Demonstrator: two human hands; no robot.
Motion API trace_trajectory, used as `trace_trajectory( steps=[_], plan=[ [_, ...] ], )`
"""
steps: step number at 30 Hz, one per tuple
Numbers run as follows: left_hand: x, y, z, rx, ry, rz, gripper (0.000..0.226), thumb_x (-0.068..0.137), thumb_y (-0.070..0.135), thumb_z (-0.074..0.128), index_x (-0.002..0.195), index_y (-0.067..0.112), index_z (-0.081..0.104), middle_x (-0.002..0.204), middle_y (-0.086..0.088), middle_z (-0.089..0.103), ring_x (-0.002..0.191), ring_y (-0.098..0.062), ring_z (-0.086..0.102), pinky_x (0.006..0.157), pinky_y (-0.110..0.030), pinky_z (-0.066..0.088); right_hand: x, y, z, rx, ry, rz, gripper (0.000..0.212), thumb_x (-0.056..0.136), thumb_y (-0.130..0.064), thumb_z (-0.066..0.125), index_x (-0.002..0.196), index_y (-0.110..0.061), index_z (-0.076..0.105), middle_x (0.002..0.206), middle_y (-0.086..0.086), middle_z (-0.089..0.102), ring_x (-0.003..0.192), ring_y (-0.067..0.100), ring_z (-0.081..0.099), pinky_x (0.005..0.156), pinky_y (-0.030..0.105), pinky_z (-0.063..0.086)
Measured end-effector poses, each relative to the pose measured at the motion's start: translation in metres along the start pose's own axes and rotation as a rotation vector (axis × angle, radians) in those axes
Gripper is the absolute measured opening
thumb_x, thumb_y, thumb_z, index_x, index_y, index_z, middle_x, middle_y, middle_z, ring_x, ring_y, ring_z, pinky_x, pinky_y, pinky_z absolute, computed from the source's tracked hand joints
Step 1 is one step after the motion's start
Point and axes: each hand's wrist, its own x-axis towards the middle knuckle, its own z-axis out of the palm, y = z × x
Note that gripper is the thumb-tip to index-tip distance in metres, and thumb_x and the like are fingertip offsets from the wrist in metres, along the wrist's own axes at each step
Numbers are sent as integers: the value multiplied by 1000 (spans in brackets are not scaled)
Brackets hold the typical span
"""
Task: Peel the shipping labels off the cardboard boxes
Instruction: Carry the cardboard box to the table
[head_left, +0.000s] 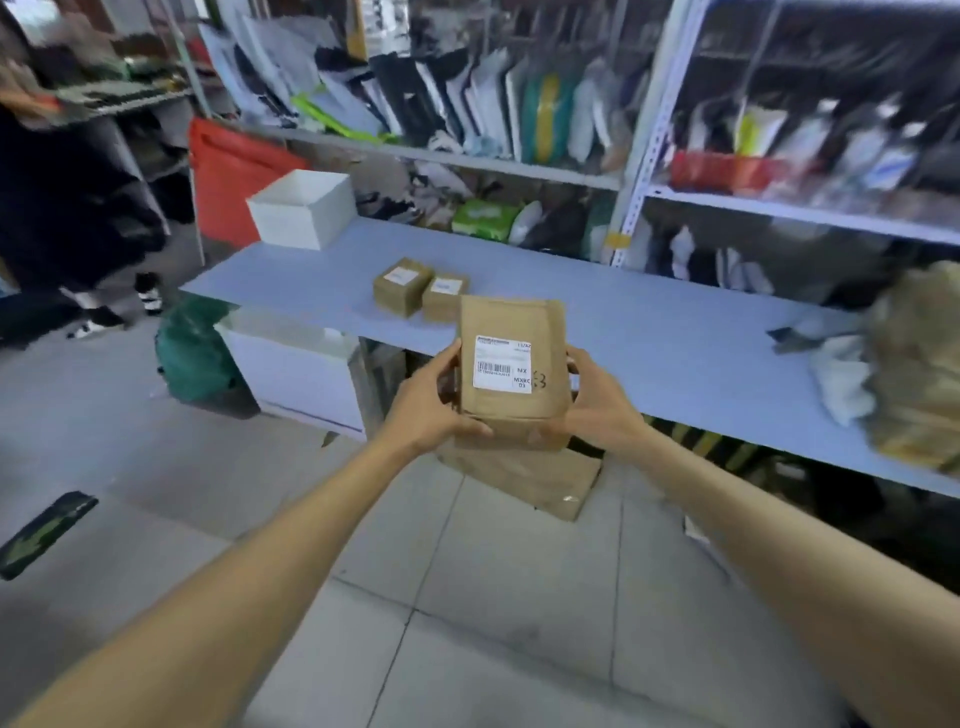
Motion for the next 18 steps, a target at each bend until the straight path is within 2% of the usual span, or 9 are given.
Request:
trace_trajectory(
  steps=[2,5,8,12,15,18],
  plan=[
    [15,1,6,0,-55,26,120,49,16,93,149,29,29,144,8,48,132,-12,44,108,-43,43,2,7,-7,-2,31,35,113,43,-23,93,139,-26,35,103,-24,48,102,7,51,67,8,39],
    [32,1,10,-11,-102,48,119,48,16,94,148,29,31,142,9,50,130,-14,46,107,-44,43,5,10,-12,-18,71,88,113,42,-23,93,139,-25,34,103,-22,48,105,12,52,69,17,43],
    [49,-1,7,-9,-133,71,118,48,14,94,147,27,33,139,8,52,125,-11,49,105,-42,45,12,10,-12,-26,98,110,114,42,-23,94,139,-22,35,105,-18,49,102,9,49,67,11,39],
    [74,-3,4,-9,-160,113,115,49,11,93,147,25,34,141,10,50,129,-3,42,103,-26,42,29,11,-12,-26,147,111,110,45,-18,92,139,-20,35,106,-15,49,101,9,50,63,8,40],
    [98,-8,4,-19,-176,106,113,50,9,93,146,27,37,138,12,51,128,-1,42,100,-22,43,49,16,-15,-34,141,131,105,46,-15,90,137,-17,37,108,-11,50,102,14,55,68,13,42],
    [130,-13,10,-15,-192,89,112,51,9,92,145,31,36,133,18,50,124,2,42,84,-1,40,77,25,-22,-29,144,152,103,46,-15,90,135,-18,38,111,-8,52,103,15,55,72,18,45]
  ],
)
